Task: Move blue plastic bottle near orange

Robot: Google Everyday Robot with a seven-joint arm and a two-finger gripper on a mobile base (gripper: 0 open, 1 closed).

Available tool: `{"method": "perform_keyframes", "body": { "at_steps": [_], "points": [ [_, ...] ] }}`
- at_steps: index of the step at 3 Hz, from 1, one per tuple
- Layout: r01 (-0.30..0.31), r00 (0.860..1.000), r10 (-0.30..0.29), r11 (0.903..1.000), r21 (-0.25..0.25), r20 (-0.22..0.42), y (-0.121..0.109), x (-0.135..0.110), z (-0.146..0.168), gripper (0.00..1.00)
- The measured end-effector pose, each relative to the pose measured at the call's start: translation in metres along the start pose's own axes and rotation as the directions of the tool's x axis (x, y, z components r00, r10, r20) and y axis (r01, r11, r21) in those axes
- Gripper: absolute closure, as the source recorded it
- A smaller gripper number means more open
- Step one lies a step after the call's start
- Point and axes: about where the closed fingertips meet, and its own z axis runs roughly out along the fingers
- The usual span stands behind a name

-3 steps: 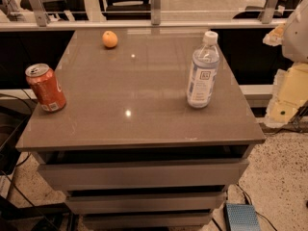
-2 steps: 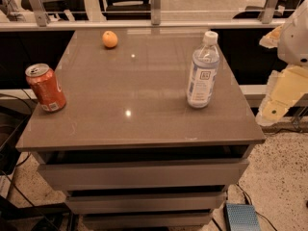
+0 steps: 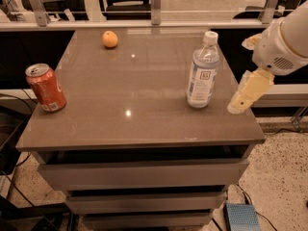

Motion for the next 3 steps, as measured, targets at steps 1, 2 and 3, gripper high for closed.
{"method": "perform_keyframes", "body": {
  "at_steps": [1, 2, 3],
  "points": [
    [-0.067, 0.993, 0.068, 0.9976, -0.013, 0.097, -0.016, -0.009, 0.025, 0.00],
    [-0.146, 0.967, 0.158, 0.9864, -0.076, 0.201, -0.021, -0.018, 0.044, 0.00],
    [-0.224, 0.916, 0.269, 0.9588, -0.174, 0.298, -0.022, -0.025, 0.056, 0.00]
  ]
}}
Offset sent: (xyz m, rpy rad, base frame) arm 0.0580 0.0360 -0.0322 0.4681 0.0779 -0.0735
